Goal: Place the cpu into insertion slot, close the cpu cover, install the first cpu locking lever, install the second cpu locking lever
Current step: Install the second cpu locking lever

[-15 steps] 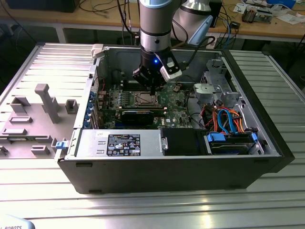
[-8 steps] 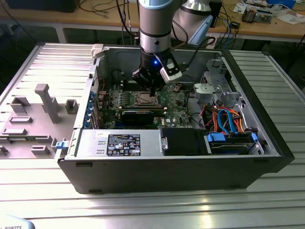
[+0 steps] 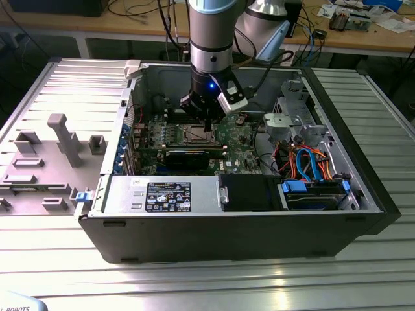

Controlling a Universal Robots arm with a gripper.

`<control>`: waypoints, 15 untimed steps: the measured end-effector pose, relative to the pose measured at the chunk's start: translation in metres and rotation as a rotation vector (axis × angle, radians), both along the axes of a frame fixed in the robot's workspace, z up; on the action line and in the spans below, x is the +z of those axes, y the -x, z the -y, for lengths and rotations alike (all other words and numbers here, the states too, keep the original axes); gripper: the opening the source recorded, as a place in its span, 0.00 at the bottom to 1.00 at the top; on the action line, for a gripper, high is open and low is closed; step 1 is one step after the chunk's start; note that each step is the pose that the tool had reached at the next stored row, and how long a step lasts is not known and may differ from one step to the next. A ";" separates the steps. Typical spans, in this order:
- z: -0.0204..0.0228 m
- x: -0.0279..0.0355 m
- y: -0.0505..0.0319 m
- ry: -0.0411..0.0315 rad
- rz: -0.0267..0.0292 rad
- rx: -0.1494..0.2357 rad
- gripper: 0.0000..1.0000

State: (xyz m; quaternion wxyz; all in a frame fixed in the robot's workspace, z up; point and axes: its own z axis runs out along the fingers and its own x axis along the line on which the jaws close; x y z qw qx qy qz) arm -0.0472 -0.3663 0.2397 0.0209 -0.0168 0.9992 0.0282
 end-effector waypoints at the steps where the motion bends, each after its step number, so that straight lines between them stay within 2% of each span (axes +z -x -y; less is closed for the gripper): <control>1: 0.0000 0.0000 0.0000 -0.0001 0.0000 0.000 0.11; 11: 0.0005 0.0000 0.0000 -0.0004 0.0000 0.000 0.11; 15: 0.0043 0.0000 0.0000 -0.0005 0.0000 0.000 0.11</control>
